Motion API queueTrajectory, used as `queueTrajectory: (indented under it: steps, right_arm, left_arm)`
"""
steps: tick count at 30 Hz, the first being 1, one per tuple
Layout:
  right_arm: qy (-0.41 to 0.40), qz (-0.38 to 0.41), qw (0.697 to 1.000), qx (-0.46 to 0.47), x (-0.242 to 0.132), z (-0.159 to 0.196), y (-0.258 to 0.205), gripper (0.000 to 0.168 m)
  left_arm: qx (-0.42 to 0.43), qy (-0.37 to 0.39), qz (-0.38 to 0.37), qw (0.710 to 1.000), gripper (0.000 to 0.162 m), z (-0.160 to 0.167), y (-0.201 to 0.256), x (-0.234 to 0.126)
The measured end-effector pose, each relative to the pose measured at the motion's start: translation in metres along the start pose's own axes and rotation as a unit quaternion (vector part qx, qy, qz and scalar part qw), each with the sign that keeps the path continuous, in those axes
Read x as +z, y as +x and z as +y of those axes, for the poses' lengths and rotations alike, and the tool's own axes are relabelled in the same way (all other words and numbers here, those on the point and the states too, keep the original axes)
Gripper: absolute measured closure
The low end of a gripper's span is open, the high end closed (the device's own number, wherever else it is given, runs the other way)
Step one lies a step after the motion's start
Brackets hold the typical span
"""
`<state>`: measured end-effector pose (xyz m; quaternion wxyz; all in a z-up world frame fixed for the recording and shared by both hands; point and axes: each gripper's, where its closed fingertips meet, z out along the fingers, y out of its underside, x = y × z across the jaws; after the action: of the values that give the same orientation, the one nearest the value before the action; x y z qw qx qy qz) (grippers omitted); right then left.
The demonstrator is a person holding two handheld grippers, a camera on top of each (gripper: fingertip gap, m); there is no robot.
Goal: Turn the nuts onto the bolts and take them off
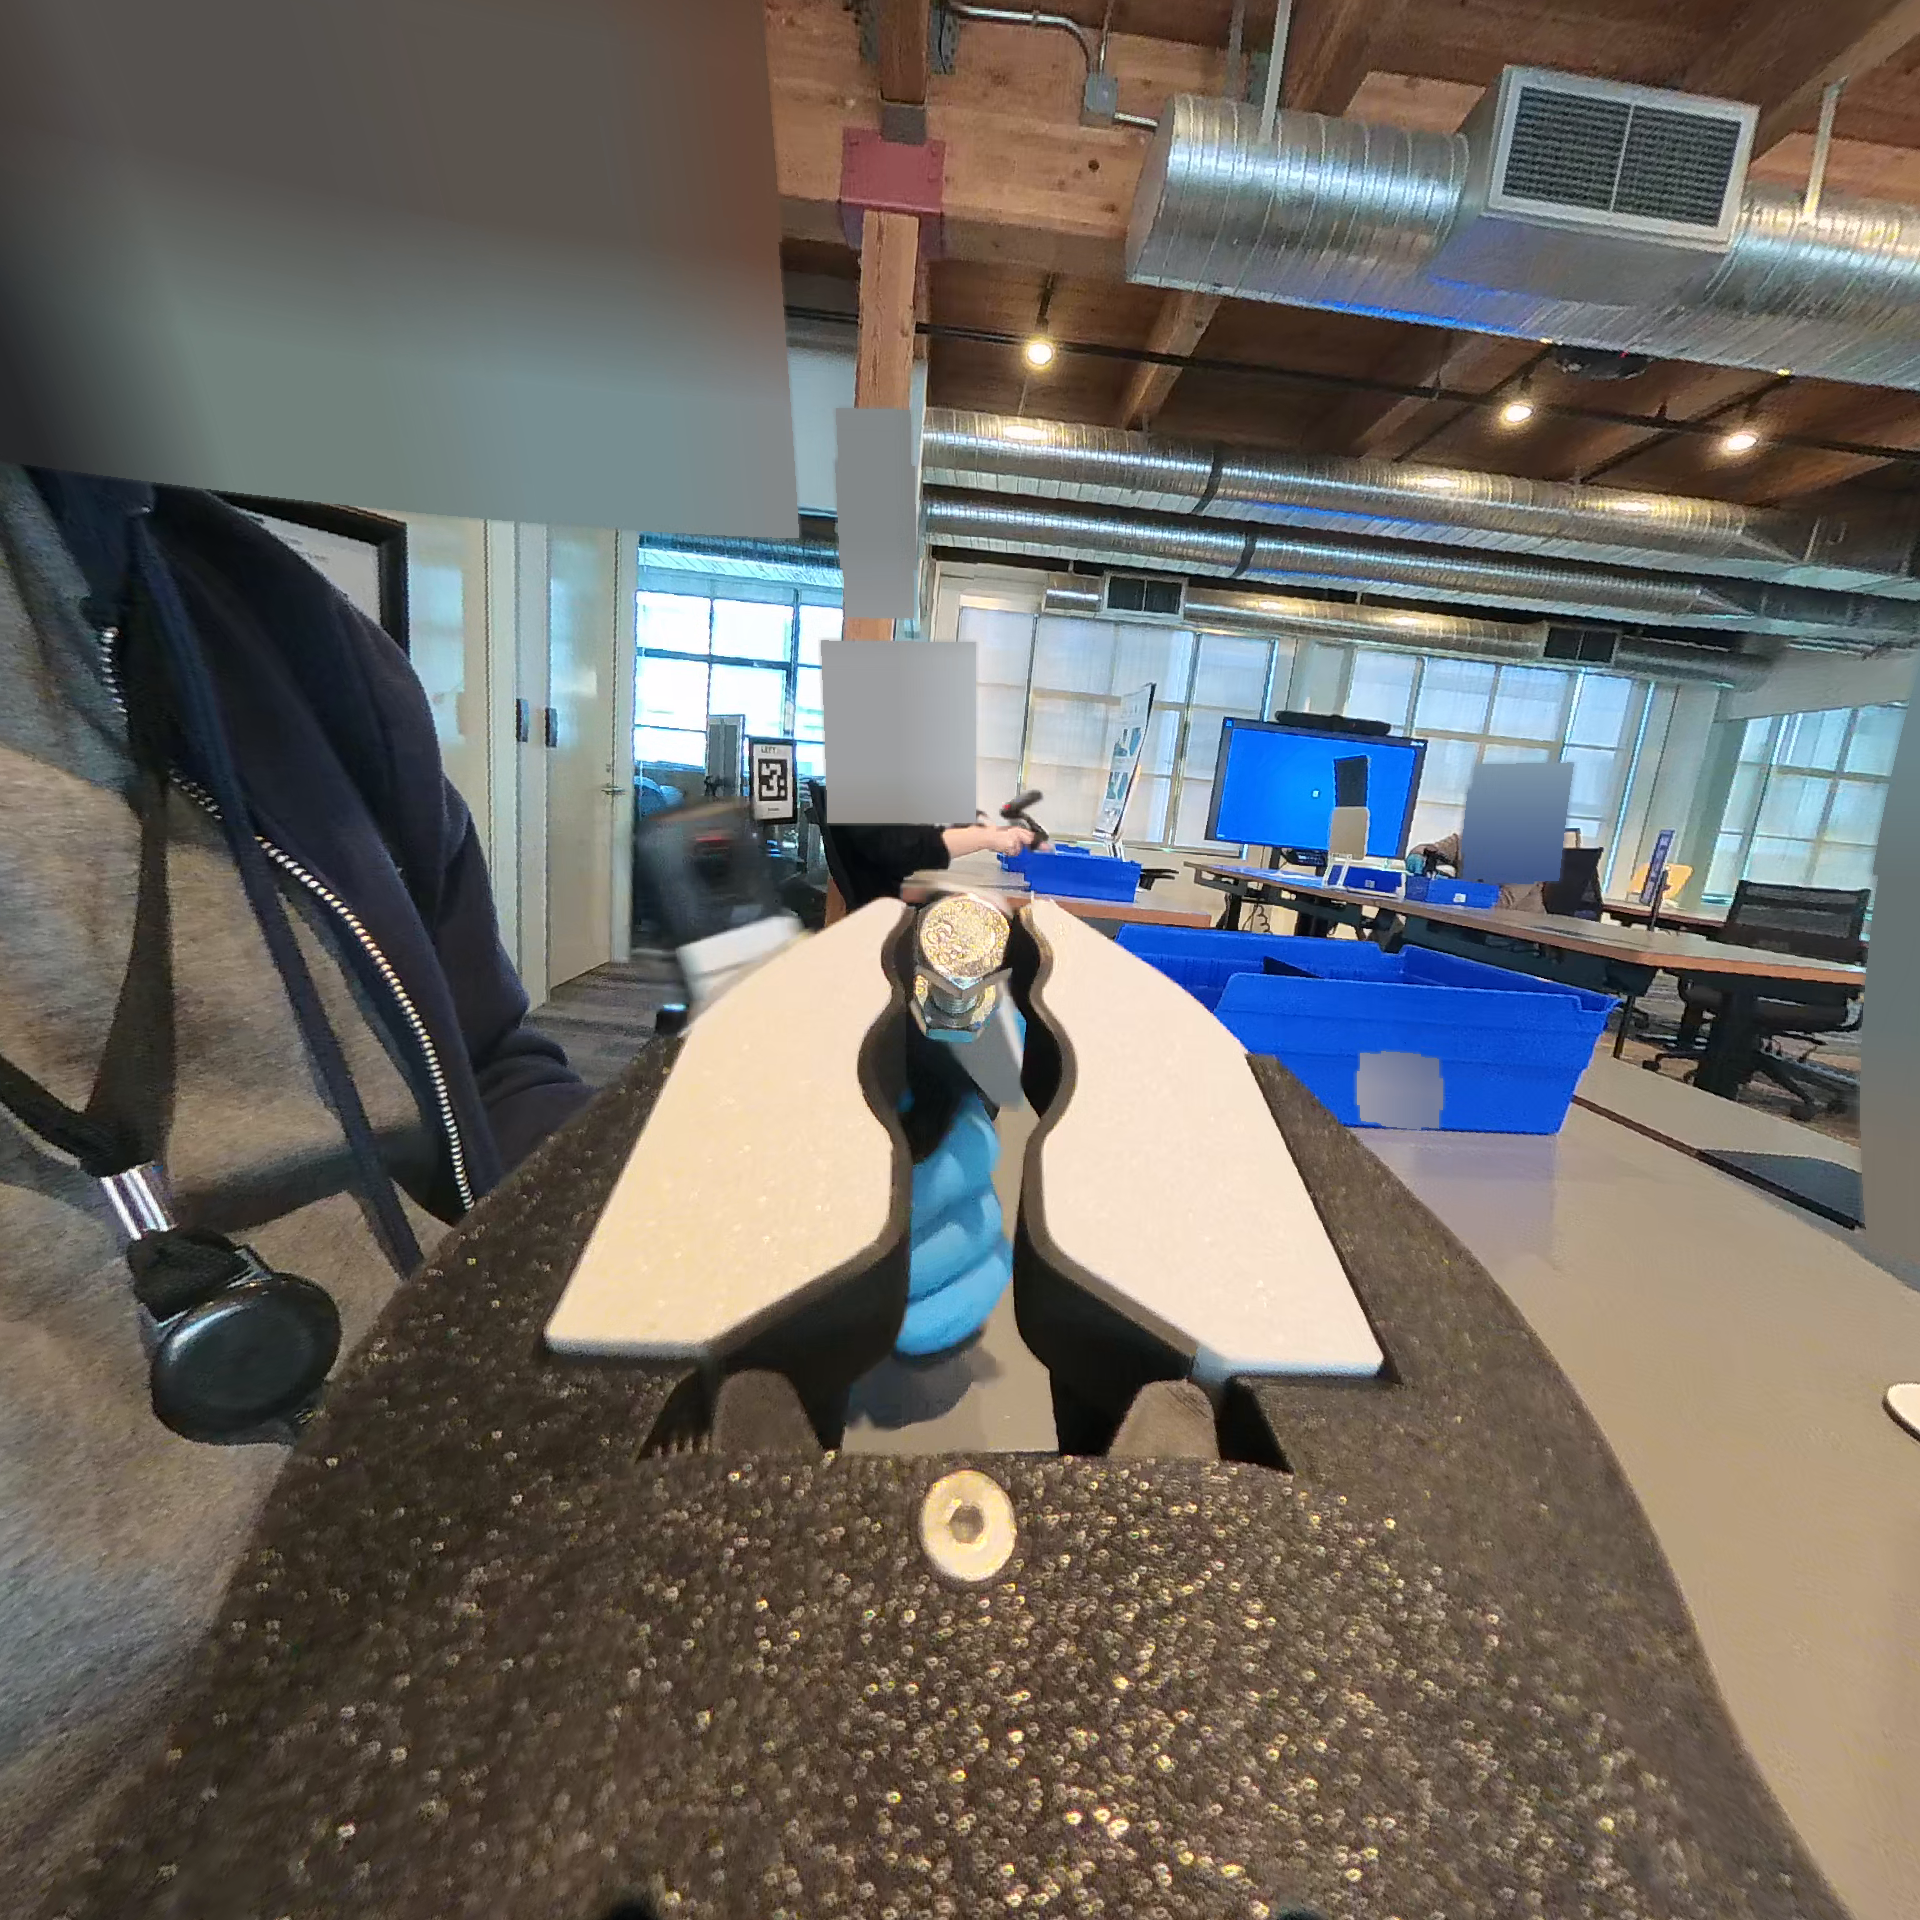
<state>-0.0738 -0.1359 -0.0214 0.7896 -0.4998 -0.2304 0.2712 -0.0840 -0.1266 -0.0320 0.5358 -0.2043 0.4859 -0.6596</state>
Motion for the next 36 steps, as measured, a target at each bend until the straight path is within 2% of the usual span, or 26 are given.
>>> queueTrajectory:
  steps: [3,7,14,17,19,21,23,25,27,29,32,36]
  right_arm:
    - [0.000,-0.001,1.000,0.000,0.000,0.000,0.000,0.151]
    - [0.000,-0.004,1.000,0.000,0.000,0.000,-0.001,0.151]
    - [-0.003,-0.012,1.000,0.001,0.002,0.001,-0.004,0.151]
    - [-0.009,-0.015,1.000,-0.001,0.003,0.004,-0.005,0.151]
    - [-0.009,-0.016,1.000,-0.001,0.004,0.004,-0.006,0.151]
    - [-0.011,-0.013,1.000,-0.003,0.004,0.004,-0.005,0.151]
    - [-0.011,-0.010,1.000,-0.003,0.004,0.004,-0.004,0.151]
    - [-0.008,-0.008,1.000,-0.003,0.004,0.004,-0.003,0.151]
    - [-0.004,-0.008,1.000,-0.004,0.003,0.002,-0.003,0.151]
    - [-0.005,-0.005,1.000,-0.006,0.003,0.003,-0.002,0.151]
    - [-0.005,0.001,1.000,-0.008,0.003,0.002,0.001,0.151]
    - [0.004,0.003,1.000,-0.003,0.004,-0.001,0.001,0.151]
  left_arm:
    - [-0.134,0.016,0.023,0.991,0.129,0.001,-0.009,-0.002]
    - [-0.229,0.019,0.046,0.972,0.134,0.003,-0.012,-0.003]
    - [-0.256,-0.007,0.093,0.962,0.136,0.009,0.004,0.001]
    - [-0.258,-0.010,0.101,0.961,0.144,0.009,0.006,0.000]
    - [-0.247,-0.014,0.100,0.964,0.145,0.010,0.007,0.000]
    - [-0.201,-0.014,0.082,0.976,0.145,0.009,0.005,0.000]
    - [-0.103,-0.021,0.047,0.993,0.146,0.009,0.004,0.000]
    - [0.028,-0.029,0.000,0.999,0.146,0.009,0.004,0.001]
    - [0.132,-0.042,-0.042,0.990,0.146,0.010,0.005,0.003]
    - [0.192,-0.052,-0.068,0.978,0.146,0.010,0.004,0.003]
    - [0.178,-0.038,-0.069,0.981,0.133,0.006,0.004,0.003]
    - [0.043,-0.006,-0.014,0.999,0.131,0.002,0.006,0.002]
